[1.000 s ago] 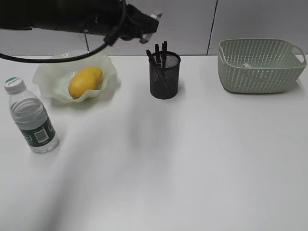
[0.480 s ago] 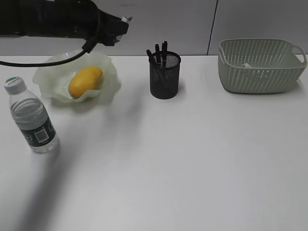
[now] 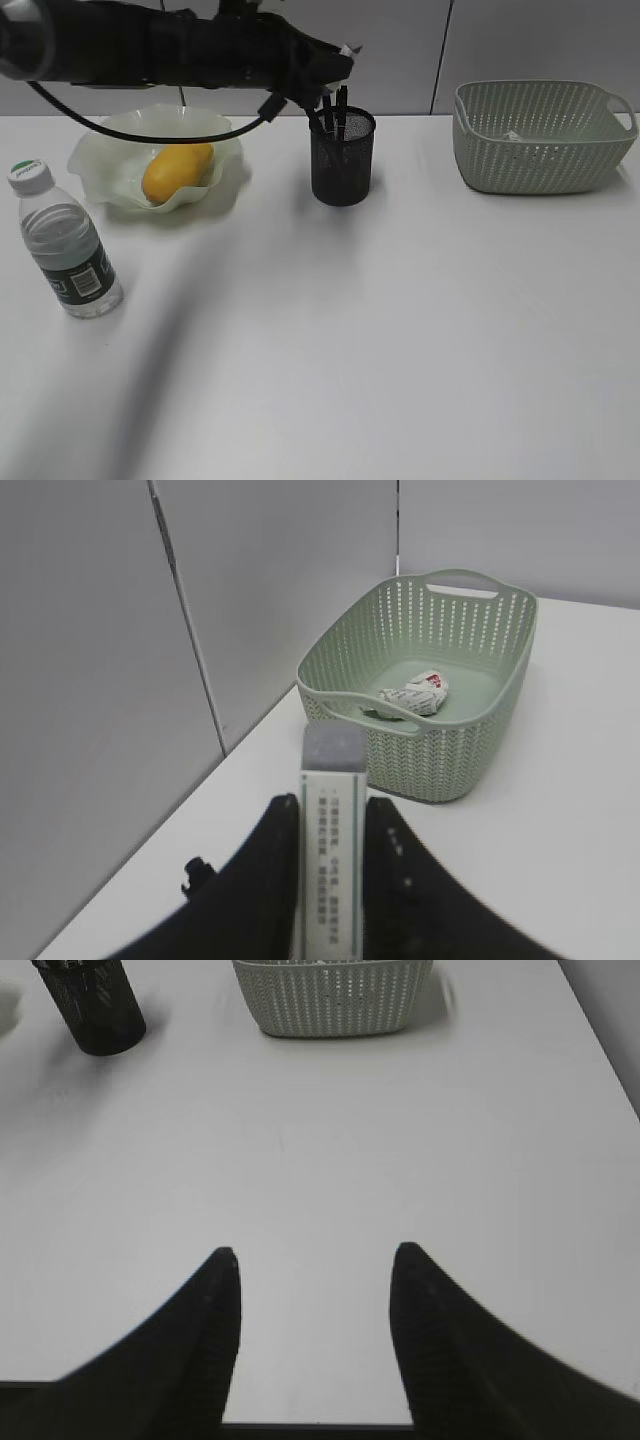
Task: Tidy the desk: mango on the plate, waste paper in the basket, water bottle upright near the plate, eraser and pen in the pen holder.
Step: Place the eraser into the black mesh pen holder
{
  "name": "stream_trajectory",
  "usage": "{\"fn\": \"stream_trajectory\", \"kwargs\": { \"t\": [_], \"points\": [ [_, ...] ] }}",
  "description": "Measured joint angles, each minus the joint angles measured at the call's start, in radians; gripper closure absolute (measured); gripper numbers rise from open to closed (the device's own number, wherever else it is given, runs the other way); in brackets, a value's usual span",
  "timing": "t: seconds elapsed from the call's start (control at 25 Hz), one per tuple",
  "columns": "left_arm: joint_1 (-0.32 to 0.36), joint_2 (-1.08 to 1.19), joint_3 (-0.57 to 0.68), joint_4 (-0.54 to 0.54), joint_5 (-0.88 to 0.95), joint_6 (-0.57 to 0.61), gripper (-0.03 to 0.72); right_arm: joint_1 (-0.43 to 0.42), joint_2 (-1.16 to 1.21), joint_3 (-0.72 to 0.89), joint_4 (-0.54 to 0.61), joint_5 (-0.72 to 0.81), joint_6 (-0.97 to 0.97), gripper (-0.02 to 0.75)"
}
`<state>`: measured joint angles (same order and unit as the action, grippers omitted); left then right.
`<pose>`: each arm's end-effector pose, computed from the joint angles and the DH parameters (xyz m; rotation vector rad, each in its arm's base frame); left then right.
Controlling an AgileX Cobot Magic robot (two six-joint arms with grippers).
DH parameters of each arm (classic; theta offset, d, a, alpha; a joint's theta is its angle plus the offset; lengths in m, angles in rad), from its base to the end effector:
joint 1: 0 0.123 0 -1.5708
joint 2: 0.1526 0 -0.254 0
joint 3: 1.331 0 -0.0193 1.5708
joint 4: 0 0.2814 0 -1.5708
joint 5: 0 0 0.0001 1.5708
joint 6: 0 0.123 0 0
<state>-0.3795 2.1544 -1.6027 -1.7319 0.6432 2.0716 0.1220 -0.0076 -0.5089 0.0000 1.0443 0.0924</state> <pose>0.4597 -0.2618 0.1689 1.0193 1.6024 -0.6576 0.0800 0.0098 0.2828 -0.0298 2.0138 0.1366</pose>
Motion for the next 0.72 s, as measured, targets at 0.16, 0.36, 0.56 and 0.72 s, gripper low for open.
{"fn": "stream_trajectory", "kwargs": {
  "t": [0.16, 0.36, 0.56, 0.72],
  "points": [
    [-0.071, 0.046, -0.071, 0.0, -0.134, 0.003, 0.548, 0.0, 0.0, 0.0, 0.0, 0.0, 0.0, 0.344],
    [-0.084, 0.092, -0.118, 0.0, -0.179, 0.003, 0.548, 0.0, 0.0, 0.0, 0.0, 0.0, 0.0, 0.344],
    [-0.083, 0.099, -0.123, 0.0, -0.226, 0.004, 0.512, 0.0, 0.0, 0.0, 0.0, 0.0, 0.0, 0.344],
    [-0.083, 0.099, -0.124, 0.0, -0.234, 0.004, 0.357, 0.0, 0.0, 0.0, 0.0, 0.0, 0.0, 0.344]
  ]
}}
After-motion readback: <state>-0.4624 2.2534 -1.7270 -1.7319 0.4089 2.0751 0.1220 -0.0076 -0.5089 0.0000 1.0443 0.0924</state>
